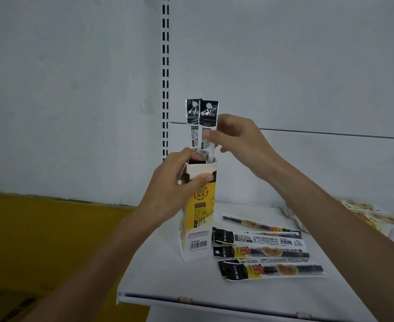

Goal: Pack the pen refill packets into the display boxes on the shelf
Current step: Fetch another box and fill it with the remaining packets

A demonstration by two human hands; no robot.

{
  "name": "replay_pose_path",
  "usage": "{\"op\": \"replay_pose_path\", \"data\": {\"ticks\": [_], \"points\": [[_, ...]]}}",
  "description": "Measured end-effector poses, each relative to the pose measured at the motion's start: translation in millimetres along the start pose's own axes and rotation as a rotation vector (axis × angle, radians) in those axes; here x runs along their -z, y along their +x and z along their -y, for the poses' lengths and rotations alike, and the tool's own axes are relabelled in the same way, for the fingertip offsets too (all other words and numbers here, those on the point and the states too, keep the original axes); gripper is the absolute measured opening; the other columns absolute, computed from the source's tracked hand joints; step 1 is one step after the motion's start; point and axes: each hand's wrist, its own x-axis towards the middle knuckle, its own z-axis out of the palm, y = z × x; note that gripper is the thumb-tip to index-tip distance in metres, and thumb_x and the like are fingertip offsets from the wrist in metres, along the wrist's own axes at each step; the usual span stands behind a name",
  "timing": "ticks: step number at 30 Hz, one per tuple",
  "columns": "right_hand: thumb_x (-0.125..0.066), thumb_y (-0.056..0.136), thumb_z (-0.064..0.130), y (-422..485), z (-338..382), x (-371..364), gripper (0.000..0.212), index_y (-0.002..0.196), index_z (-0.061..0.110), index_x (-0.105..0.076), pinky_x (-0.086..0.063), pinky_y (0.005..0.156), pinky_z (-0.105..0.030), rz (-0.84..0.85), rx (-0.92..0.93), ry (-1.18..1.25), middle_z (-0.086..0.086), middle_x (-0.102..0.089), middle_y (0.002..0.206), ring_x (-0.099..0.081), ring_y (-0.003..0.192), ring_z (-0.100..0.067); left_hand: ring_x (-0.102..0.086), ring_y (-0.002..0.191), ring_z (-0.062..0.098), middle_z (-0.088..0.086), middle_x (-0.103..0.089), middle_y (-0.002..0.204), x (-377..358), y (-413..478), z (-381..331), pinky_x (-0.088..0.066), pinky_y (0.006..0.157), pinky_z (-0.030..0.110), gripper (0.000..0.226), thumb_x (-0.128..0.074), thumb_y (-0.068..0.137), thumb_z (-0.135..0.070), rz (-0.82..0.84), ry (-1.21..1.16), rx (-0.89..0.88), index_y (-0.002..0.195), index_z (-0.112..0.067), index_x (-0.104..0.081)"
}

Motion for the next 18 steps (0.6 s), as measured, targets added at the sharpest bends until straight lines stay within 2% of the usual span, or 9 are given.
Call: {"op": "replay_pose_path", "data": {"ticks": [2,4,7,9,11,13,15,16,18], "points": [[-0.067,0.082,0.018,-2.1,-4.6,-3.0,0.015,0.093,0.008,-0.07,-0.051,0.072,-0.029,0.048,0.021,-0.085,-0.014,-0.07,0.087,-0.064,0.072,-0.017,-0.057,0.088,0.014,-0.008,-0.059,0.096,-0.8,-0.2,0.7,-0.05,0.079,0.034,0.02,-0.067,0.08,-0.031,-0.005,0.001,-0.004,0.08,-0.042,-0.051],[-0.067,0.082,0.017,-4.3,-7.3,-4.9,0.012,0.091,0.016,-0.073,-0.051,0.079,-0.032,0.14,-0.021,-0.21,-0.003,-0.073,0.086,-0.067,0.079,-0.012,-0.056,0.087,0.012,-0.01,-0.059,0.094,-1.9,0.2,1.3,-0.05,0.078,0.035,0.019,-0.067,0.078,-0.036,-0.011,0.011,-0.014,0.079,-0.045,-0.051],[-0.067,0.08,0.013,-4.2,-7.9,-4.1,0.017,0.096,0.016,-0.071,-0.052,0.085,-0.037,0.164,-0.06,-0.187,-0.001,-0.073,0.092,-0.067,0.084,-0.013,-0.057,0.087,0.012,-0.009,-0.06,0.094,-2.8,0.3,1.5,-0.051,0.079,0.035,0.014,-0.062,0.074,-0.042,-0.01,0.013,-0.011,0.08,-0.049,-0.051],[-0.068,0.08,0.008,-4.9,-7.1,-3.8,0.017,0.097,0.011,-0.068,-0.052,0.074,-0.026,0.112,-0.015,-0.053,-0.001,-0.071,0.088,-0.063,0.071,-0.008,-0.059,0.088,0.013,-0.007,-0.061,0.095,-2.5,-0.1,2.7,-0.052,0.079,0.037,0.014,-0.06,0.073,-0.044,-0.007,0.01,-0.007,0.082,-0.049,-0.05],[-0.067,0.08,0.003,-7.5,-5.3,-3.1,0.01,0.088,0.009,-0.067,-0.046,0.061,-0.016,0.092,-0.009,0.025,0.0,-0.067,0.077,-0.058,0.06,-0.004,-0.059,0.088,0.015,-0.008,-0.062,0.096,-1.9,-0.8,3.4,-0.052,0.078,0.037,0.017,-0.061,0.074,-0.043,-0.005,0.011,-0.009,0.085,-0.047,-0.049],[-0.066,0.081,0.004,-9.8,-2.8,-0.1,0.003,0.079,0.007,-0.068,-0.038,0.052,-0.016,0.159,-0.064,-0.022,0.0,-0.063,0.064,-0.048,0.048,-0.005,-0.061,0.084,0.011,-0.01,-0.061,0.095,-1.3,-1.2,2.7,-0.054,0.072,0.03,0.026,-0.066,0.078,-0.038,-0.002,0.009,-0.013,0.09,-0.045,-0.044],[-0.064,0.084,0.013,-10.5,1.1,5.5,0.018,0.067,0.009,-0.064,-0.026,0.046,-0.018,0.245,-0.12,-0.081,-0.001,-0.055,0.057,-0.031,0.044,-0.011,-0.062,0.08,0.003,-0.015,-0.06,0.092,-1.6,-1.7,0.6,-0.052,0.063,0.016,0.038,-0.067,0.08,-0.028,0.005,-0.041,-0.002,0.096,-0.046,-0.038],[-0.061,0.087,0.019,-11.1,3.7,8.6,0.026,0.063,0.01,-0.061,-0.023,0.045,-0.019,0.275,-0.143,-0.081,0.0,-0.057,0.057,-0.025,0.045,-0.014,-0.062,0.078,-0.002,-0.016,-0.06,0.092,-2.0,-1.6,-0.2,-0.05,0.061,0.012,0.045,-0.067,0.08,-0.023,0.005,-0.069,0.006,0.1,-0.047,-0.035],[-0.05,0.094,0.026,-13.9,10.2,12.2,0.035,0.064,0.011,-0.061,-0.021,0.041,-0.017,0.295,-0.18,-0.044,0.001,-0.07,0.075,-0.021,0.042,-0.014,-0.061,0.079,-0.007,-0.017,-0.057,0.095,-2.9,-1.1,-0.2,-0.047,0.059,0.007,0.057,-0.068,0.079,-0.02,-0.002,-0.09,0.015,0.106,-0.052,-0.029]]}}
